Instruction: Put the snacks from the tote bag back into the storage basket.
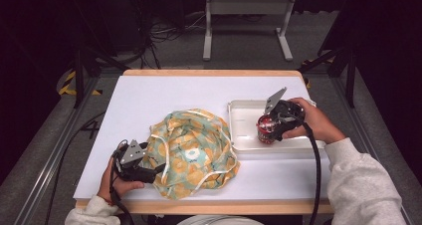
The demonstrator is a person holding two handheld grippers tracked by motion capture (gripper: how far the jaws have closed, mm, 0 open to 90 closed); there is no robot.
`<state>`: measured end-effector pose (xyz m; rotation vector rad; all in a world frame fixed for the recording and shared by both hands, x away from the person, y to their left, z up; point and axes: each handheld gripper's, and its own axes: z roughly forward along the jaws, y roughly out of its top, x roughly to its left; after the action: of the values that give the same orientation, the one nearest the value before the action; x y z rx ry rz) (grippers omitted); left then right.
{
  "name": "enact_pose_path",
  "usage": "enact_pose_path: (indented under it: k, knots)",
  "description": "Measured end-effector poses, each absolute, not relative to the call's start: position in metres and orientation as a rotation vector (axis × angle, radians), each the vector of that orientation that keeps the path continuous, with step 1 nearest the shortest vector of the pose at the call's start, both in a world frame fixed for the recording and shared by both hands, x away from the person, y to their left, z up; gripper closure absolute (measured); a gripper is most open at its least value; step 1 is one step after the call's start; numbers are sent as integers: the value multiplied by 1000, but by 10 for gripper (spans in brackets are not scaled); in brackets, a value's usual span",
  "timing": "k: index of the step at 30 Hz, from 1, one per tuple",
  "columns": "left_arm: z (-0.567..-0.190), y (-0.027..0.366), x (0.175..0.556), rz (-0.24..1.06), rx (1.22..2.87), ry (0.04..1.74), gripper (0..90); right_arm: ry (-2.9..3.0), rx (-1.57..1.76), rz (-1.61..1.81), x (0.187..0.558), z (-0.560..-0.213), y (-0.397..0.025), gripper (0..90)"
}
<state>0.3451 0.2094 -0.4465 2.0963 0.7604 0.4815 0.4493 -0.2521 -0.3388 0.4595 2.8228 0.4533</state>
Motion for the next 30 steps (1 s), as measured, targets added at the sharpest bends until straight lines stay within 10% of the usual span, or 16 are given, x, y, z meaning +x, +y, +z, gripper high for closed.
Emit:
enact_pose_path:
  k: [30]
  knots:
    - [-447, 209, 346, 478, 2103, 762, 54, 2856, 479, 421, 459, -364, -262, 241]
